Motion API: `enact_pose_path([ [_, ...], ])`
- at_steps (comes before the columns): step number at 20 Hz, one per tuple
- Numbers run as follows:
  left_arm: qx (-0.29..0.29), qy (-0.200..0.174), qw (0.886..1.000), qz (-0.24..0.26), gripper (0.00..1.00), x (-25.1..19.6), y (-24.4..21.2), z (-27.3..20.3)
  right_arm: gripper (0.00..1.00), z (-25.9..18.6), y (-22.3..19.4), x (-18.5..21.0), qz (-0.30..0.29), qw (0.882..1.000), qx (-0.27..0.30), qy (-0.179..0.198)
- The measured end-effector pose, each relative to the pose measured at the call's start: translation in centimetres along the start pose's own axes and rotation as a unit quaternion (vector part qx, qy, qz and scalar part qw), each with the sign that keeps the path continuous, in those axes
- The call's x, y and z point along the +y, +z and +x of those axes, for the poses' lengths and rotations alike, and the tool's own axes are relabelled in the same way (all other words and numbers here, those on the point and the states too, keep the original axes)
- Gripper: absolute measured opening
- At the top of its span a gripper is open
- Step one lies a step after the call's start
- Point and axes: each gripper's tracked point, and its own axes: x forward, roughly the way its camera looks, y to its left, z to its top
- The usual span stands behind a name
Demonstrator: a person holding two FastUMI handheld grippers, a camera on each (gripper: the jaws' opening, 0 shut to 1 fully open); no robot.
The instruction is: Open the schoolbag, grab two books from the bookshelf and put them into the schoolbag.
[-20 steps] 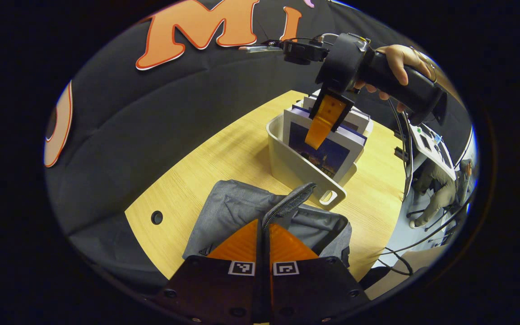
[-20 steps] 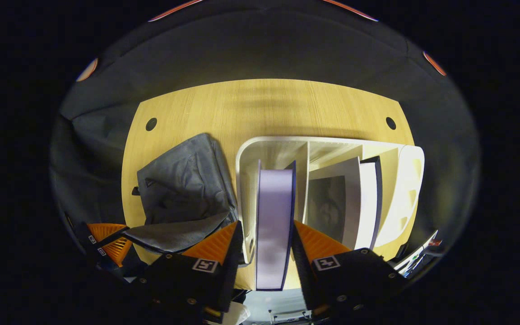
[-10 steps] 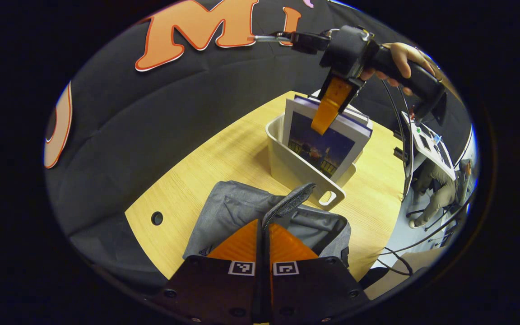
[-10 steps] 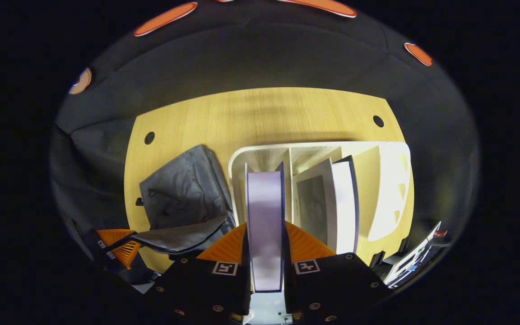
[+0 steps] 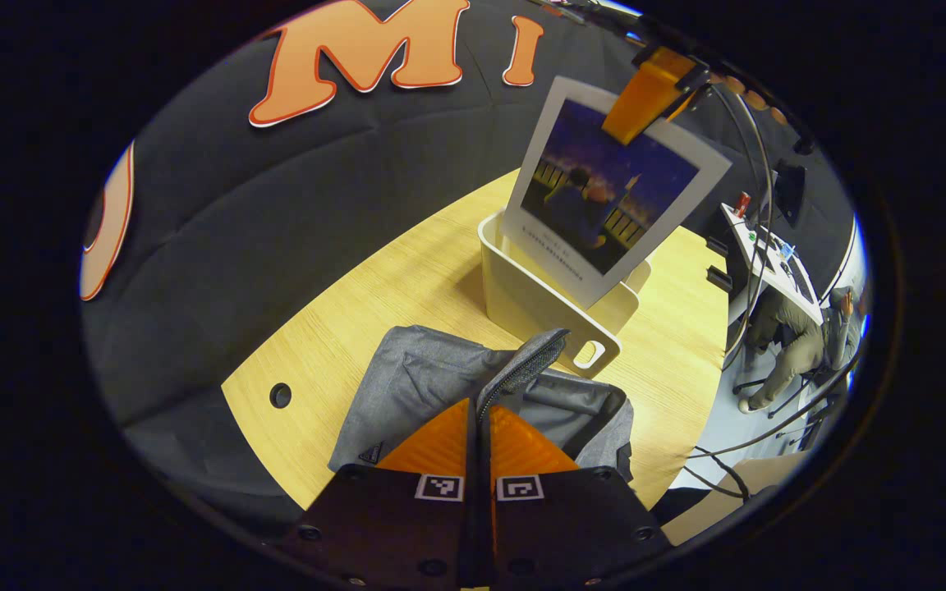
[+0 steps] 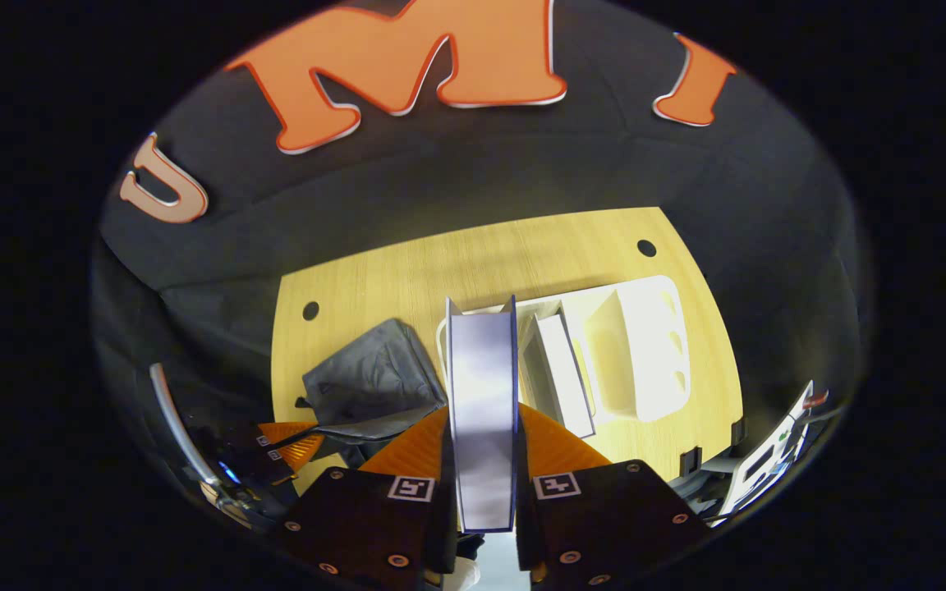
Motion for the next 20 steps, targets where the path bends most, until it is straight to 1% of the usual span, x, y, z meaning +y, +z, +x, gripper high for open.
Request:
enact_pose_path([
  [3, 0.002, -0.003, 1.000, 0.003, 0.01, 0.0, 0.0, 0.1, 0.29, -4.6, -0.6, -0.8, 0.040, 0.998, -0.051, 0.025],
  [5, 0.002, -0.007, 1.000, 0.004, 0.01, -0.2, 0.1, 0.0, 0.29, -7.4, -2.0, -1.6, 0.080, 0.992, -0.085, 0.049],
  [7, 0.001, -0.007, 1.000, 0.006, 0.01, -0.4, 0.2, 0.0, 0.29, -9.5, -4.4, -2.4, 0.135, 0.981, -0.113, 0.078],
  [9, -0.010, -0.006, 1.000, 0.003, 0.01, -0.6, 0.7, -0.1, 0.29, -10.2, -7.2, -3.8, 0.190, 0.967, -0.132, 0.107],
  [11, -0.011, -0.006, 1.000, 0.010, 0.01, -0.7, 0.6, -0.5, 0.29, -10.4, -10.2, -4.7, 0.245, 0.948, -0.146, 0.139],
  [13, -0.015, 0.007, 1.000, 0.021, 0.01, 0.0, 1.2, -0.7, 0.29, -10.2, -13.1, -5.8, 0.303, 0.924, -0.165, 0.167],
  [15, -0.019, 0.018, 0.999, 0.033, 0.01, 0.2, 1.8, -1.1, 0.29, -9.0, -16.6, -6.4, 0.358, 0.897, -0.177, 0.189],
  [17, -0.021, 0.022, 0.999, 0.041, 0.01, 0.0, 2.0, -1.4, 0.28, -7.2, -19.7, -5.5, 0.402, 0.873, -0.177, 0.211],
  [20, -0.022, 0.028, 0.998, 0.052, 0.01, -0.3, 2.7, -1.8, 0.28, -4.4, -23.1, -3.1, 0.451, 0.838, -0.178, 0.251],
])
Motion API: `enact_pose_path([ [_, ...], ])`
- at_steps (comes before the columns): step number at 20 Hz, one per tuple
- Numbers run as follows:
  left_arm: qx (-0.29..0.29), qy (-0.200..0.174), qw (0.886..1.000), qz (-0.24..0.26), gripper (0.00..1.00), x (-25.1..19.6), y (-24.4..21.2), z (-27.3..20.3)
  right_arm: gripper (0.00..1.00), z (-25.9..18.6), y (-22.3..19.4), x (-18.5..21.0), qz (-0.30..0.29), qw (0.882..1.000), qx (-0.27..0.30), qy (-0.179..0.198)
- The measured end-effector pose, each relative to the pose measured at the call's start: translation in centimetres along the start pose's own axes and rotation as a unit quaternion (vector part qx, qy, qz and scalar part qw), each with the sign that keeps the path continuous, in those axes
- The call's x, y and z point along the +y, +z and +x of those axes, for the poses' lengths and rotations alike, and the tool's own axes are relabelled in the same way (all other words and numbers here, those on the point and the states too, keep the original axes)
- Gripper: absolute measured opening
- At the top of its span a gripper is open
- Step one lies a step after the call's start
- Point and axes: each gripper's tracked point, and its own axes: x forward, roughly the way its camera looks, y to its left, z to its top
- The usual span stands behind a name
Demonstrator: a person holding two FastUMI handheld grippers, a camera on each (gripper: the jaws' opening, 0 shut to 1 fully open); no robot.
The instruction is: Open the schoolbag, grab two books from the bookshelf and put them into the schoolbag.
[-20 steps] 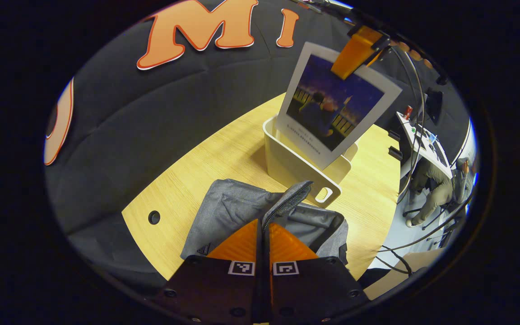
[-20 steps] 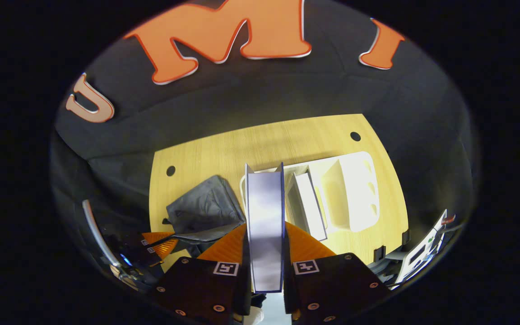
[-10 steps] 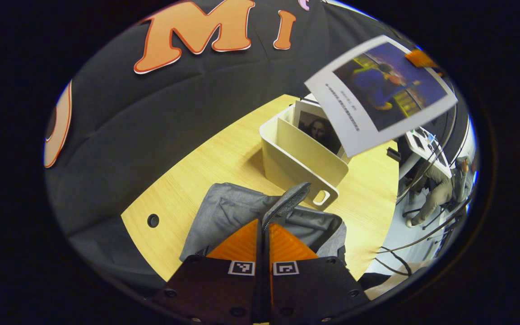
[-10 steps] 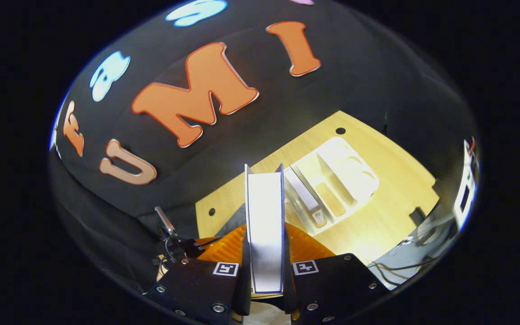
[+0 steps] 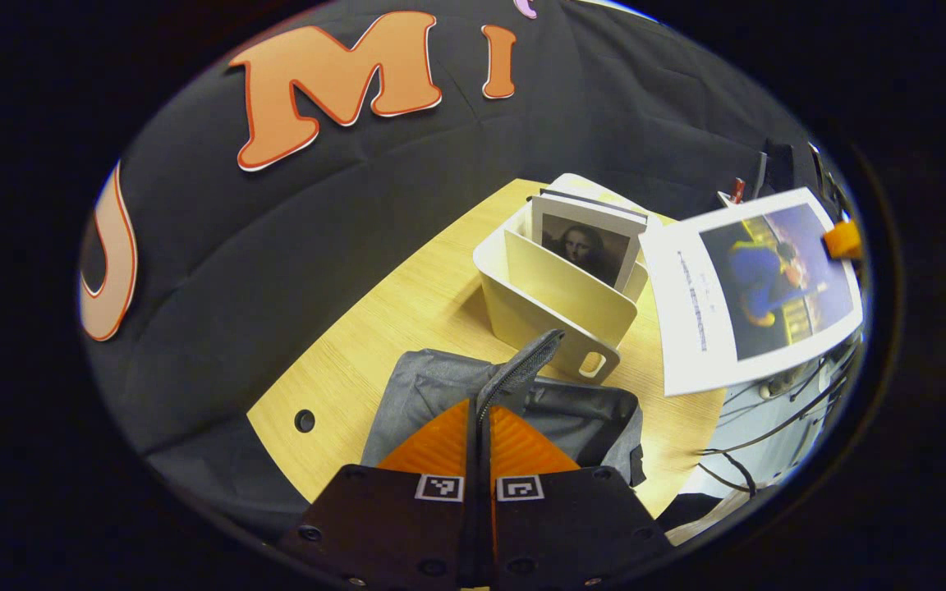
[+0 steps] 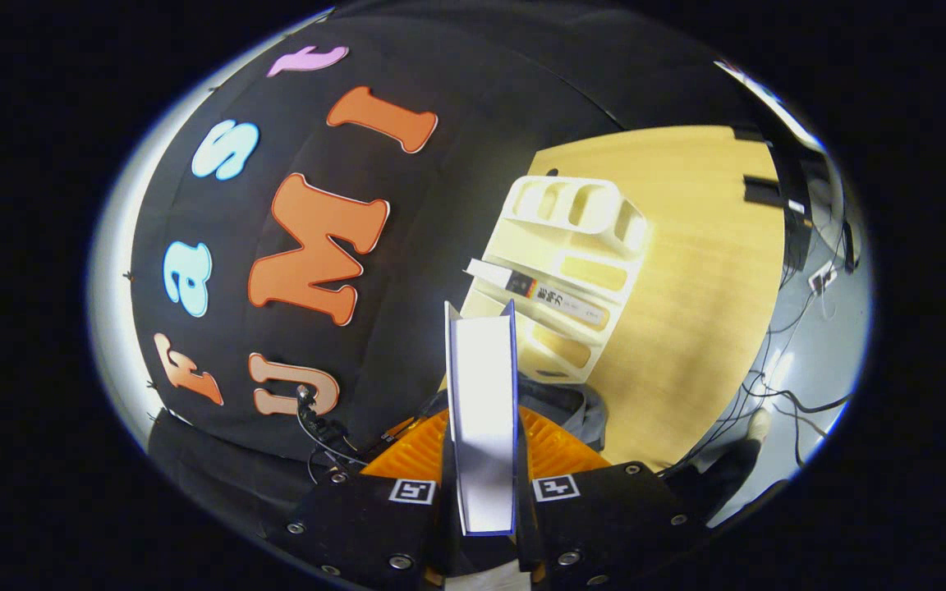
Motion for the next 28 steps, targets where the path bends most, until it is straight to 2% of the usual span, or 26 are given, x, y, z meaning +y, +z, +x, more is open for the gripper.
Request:
enact_pose_path([
  [6, 0.000, 0.019, 0.999, 0.029, 0.01, 0.1, 0.7, -0.8, 0.29, 4.0, -5.6, -5.2, 0.086, 0.996, 0.029, 0.010],
  [10, 0.001, 0.026, 0.999, 0.043, 0.01, -0.4, 0.9, -1.2, 0.29, 7.7, -7.7, -6.6, 0.107, 0.993, 0.057, 0.006],
  [14, 0.002, 0.030, 0.998, 0.057, 0.01, -1.1, 0.9, -1.7, 0.29, 11.2, -9.5, -6.4, 0.117, 0.990, 0.083, 0.013],
  [22, 0.000, 0.036, 0.997, 0.067, 0.01, -2.0, 1.7, -2.3, 0.29, 20.0, -12.8, -6.4, 0.131, 0.982, 0.134, -0.002],
  [28, -0.004, 0.039, 0.996, 0.075, 0.01, -2.7, 1.4, -2.9, 0.29, 25.5, -13.7, -5.6, 0.126, 0.985, 0.121, -0.009],
])
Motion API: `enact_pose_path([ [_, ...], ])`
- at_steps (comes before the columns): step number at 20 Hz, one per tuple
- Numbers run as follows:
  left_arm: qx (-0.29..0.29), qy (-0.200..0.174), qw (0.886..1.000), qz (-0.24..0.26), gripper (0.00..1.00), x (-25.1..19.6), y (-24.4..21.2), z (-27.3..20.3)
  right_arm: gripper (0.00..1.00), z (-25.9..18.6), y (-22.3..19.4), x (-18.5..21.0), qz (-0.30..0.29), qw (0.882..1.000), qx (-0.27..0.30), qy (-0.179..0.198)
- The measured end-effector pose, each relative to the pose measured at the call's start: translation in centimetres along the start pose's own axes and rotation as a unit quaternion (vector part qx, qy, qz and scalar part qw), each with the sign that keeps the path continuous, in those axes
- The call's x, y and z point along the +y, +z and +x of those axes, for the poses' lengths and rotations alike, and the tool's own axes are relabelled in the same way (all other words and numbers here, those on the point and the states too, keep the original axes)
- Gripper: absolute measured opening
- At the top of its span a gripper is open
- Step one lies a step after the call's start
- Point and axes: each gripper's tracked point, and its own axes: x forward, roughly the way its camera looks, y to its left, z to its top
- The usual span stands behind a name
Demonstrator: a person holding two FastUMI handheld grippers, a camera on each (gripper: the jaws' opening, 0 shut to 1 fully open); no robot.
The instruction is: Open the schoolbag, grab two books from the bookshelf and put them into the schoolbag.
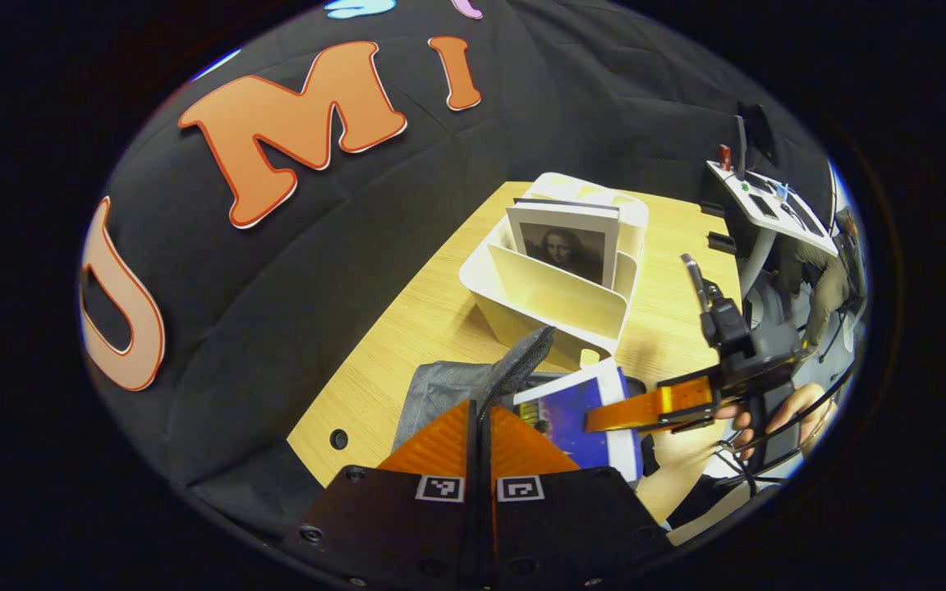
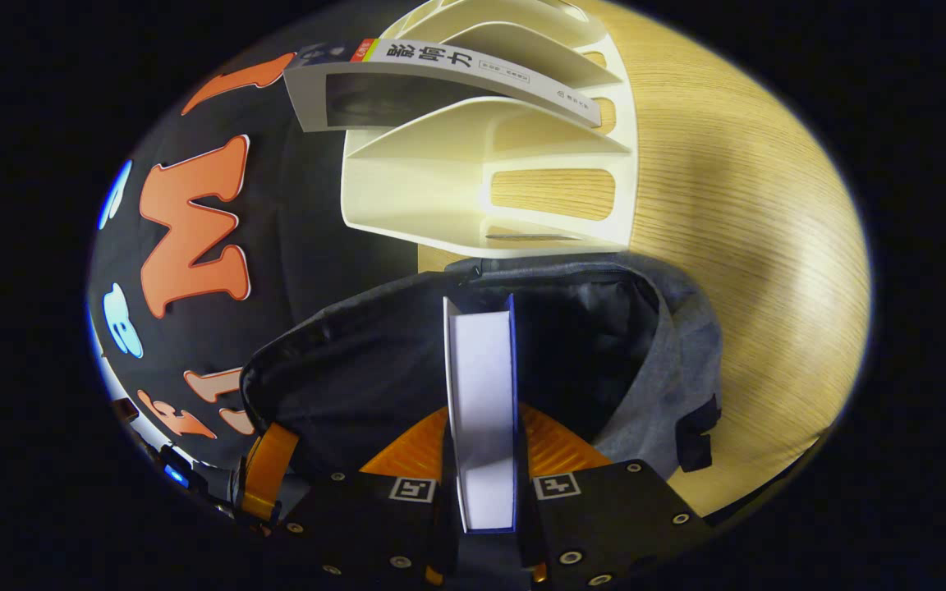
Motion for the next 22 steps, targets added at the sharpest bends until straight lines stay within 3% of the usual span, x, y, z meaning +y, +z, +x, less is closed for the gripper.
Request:
enact_pose_path([
  [7, -0.007, -0.002, 1.000, 0.024, 0.01, -1.1, 0.5, -0.1, 0.29, 4.0, -0.7, 1.5, 0.013, 1.000, -0.024, 0.008],
  [11, -0.001, 0.009, 1.000, 0.011, 0.00, 0.8, 0.1, 0.5, 0.37, 4.3, -1.9, 0.8, 0.017, 0.999, -0.002, -0.030],
  [13, 0.001, 0.013, 1.000, 0.006, 0.01, 1.6, -0.2, 0.6, 0.47, 3.2, -1.9, 0.8, 0.019, 0.999, 0.005, -0.044],
  [14, 0.002, 0.012, 1.000, 0.001, 0.01, 1.7, -0.4, 0.7, 0.68, 2.7, -1.8, 1.1, 0.019, 0.999, 0.007, -0.044],
  [15, 0.003, 0.009, 1.000, -0.005, 0.01, 1.8, -0.5, 0.8, 0.79, 2.1, -1.7, 1.3, 0.013, 0.999, 0.009, -0.049],
  [16, 0.001, 0.007, 1.000, -0.010, 0.00, 1.9, -0.4, 0.8, 0.96, 1.5, -1.5, 1.4, 0.005, 0.998, 0.007, -0.059],
  [18, -0.001, 0.003, 1.000, -0.017, 0.01, 2.1, -0.5, 0.8, 1.00, -0.1, -1.0, 1.8, 0.000, 0.997, -0.002, -0.071],
  [22, 0.003, -0.018, 0.999, -0.039, 0.01, 1.3, -1.2, 0.9, 1.00, -3.2, 0.5, 3.5, 0.013, 0.998, -0.034, -0.054],
])
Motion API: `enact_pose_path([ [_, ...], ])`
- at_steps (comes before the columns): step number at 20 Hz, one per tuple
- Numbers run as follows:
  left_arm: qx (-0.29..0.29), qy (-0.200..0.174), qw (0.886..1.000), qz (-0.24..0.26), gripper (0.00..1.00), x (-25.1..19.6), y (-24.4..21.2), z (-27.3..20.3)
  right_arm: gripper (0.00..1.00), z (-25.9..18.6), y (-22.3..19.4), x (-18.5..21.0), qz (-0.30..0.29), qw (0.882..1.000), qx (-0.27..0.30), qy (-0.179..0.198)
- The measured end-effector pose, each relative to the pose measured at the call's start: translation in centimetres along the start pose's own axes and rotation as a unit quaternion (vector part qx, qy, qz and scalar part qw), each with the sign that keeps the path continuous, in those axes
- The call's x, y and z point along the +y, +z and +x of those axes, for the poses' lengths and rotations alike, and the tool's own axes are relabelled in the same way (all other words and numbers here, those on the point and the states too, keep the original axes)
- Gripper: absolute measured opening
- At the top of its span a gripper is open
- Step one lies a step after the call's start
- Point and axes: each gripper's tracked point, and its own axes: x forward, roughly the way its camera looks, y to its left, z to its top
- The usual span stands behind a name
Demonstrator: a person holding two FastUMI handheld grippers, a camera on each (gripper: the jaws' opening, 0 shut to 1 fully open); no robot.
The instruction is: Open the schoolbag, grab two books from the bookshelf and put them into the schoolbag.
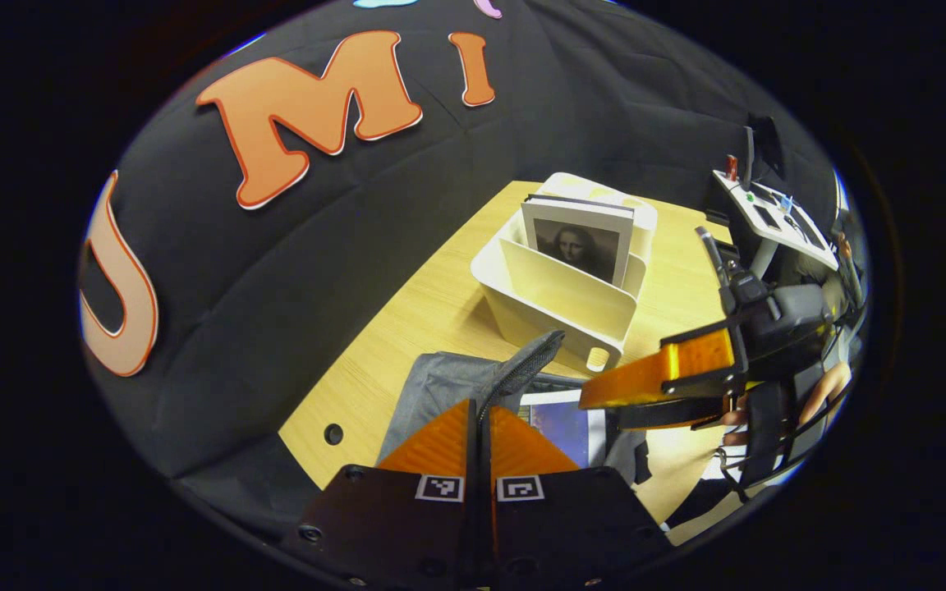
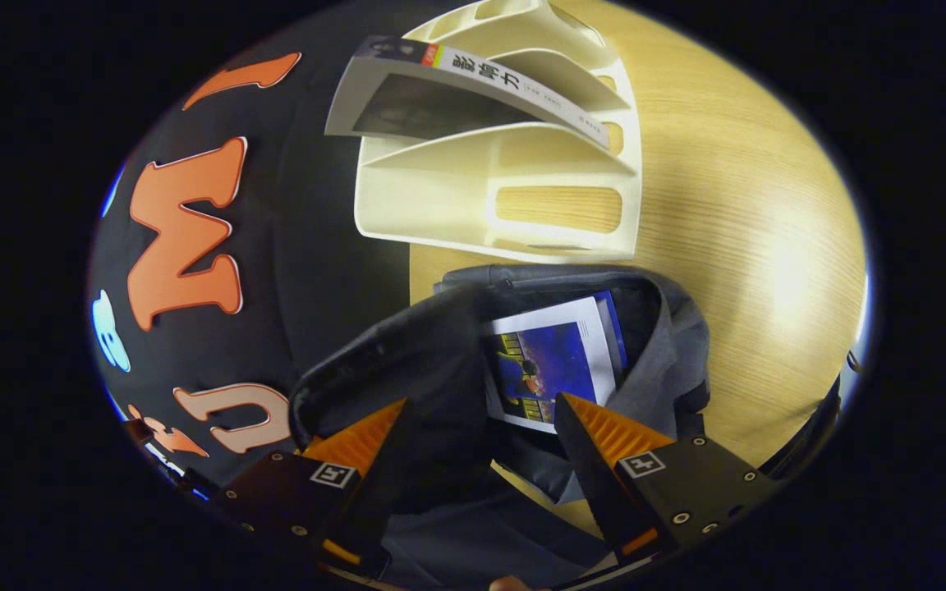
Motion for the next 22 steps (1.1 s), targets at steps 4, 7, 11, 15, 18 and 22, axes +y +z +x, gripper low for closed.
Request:
enact_pose_path([
  [4, -0.010, 0.004, 1.000, 0.000, 0.01, 0.1, -0.4, -0.4, 1.00, -3.5, 3.6, -1.9, 0.036, 0.997, -0.073, -0.007],
  [7, -0.015, 0.011, 1.000, 0.015, 0.01, -0.4, -0.8, -0.6, 0.99, -7.0, 10.0, -3.4, 0.080, 0.982, -0.174, 0.010],
  [11, -0.014, 0.020, 0.999, 0.021, 0.01, -1.8, -1.2, -0.6, 0.98, -12.1, 17.9, -3.2, 0.039, 0.965, -0.259, 0.000],
  [15, -0.006, 0.030, 1.000, -0.007, 0.00, -2.5, -1.3, -0.4, 0.98, -14.9, 22.6, 3.0, -0.073, 0.959, -0.275, -0.005],
  [18, -0.007, 0.033, 0.998, -0.050, 0.01, -2.7, -1.4, -0.5, 0.98, -14.4, 24.3, 7.2, -0.184, 0.950, -0.248, -0.047],
  [22, 0.000, 0.060, 0.993, -0.101, 0.01, -1.6, -2.5, -0.8, 0.98, -12.7, 26.0, 12.9, -0.324, 0.918, -0.208, -0.093],
])
